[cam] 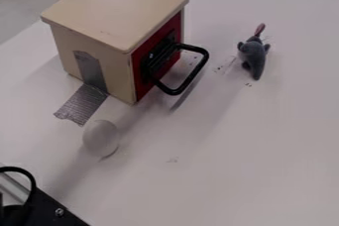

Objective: Open the drawer

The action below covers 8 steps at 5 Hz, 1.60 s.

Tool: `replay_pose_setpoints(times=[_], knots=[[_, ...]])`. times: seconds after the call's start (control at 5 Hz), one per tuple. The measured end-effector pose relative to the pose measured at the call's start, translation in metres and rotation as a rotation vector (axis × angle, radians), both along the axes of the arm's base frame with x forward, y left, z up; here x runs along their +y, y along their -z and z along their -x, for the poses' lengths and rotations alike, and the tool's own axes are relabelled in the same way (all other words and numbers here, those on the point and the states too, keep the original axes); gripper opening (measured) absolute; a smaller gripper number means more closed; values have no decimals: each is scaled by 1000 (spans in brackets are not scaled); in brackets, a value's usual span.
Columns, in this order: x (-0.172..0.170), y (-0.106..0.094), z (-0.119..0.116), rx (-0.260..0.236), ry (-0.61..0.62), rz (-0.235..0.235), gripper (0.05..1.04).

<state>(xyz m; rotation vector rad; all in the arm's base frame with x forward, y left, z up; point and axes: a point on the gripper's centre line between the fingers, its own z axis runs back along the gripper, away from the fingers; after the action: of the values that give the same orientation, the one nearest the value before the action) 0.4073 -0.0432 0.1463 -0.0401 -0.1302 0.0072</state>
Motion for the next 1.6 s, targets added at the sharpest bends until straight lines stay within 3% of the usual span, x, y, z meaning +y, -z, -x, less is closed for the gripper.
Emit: replay_pose_setpoints(times=[0.2, 0.4, 0.8, 1.0, 1.2, 1.4, 1.6], knots=[[0, 20, 3, 53, 2, -7, 999], [7, 55, 34, 144, 13, -40, 999], [23, 79, 85, 168, 17, -87, 999], [32, 96, 101, 187, 41, -149, 999], [38, 109, 100, 183, 69, -212, 999], [47, 125, 101, 222, 77, -273, 999], [47, 142, 99, 252, 79, -285, 951]])
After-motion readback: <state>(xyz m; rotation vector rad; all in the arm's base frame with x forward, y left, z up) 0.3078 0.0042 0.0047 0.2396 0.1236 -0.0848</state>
